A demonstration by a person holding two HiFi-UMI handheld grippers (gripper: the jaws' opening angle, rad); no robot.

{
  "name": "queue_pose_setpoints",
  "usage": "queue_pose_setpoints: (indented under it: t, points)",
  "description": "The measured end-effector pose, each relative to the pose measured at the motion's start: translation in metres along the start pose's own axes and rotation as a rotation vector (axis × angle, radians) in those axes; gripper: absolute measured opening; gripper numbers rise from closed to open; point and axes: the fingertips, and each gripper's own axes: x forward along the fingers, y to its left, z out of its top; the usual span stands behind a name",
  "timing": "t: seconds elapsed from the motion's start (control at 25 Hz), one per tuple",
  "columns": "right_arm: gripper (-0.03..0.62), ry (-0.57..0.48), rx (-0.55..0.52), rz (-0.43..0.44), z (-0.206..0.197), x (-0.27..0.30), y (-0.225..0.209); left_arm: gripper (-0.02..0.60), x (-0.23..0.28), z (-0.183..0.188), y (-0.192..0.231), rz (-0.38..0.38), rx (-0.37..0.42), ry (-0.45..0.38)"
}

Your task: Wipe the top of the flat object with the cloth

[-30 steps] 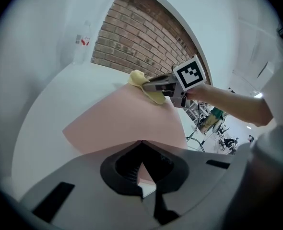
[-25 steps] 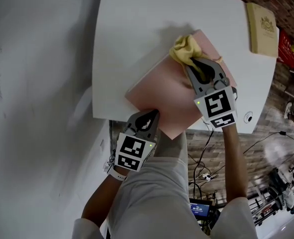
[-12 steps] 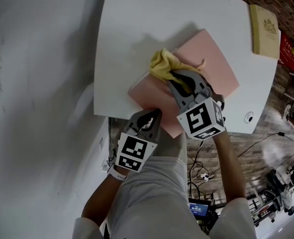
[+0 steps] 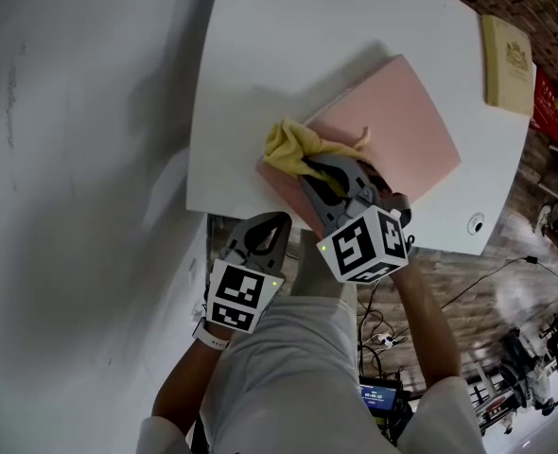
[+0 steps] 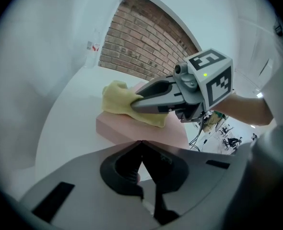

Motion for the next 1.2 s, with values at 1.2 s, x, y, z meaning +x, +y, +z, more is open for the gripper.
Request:
queue_pose_setpoints:
  t: [1.2]
  points:
    - [0.061, 0.018, 0.35, -0.217, -0.073, -0.119, 0.059, 0.018, -0.011, 0.065, -0.054, -0.152, 0.271, 0.051]
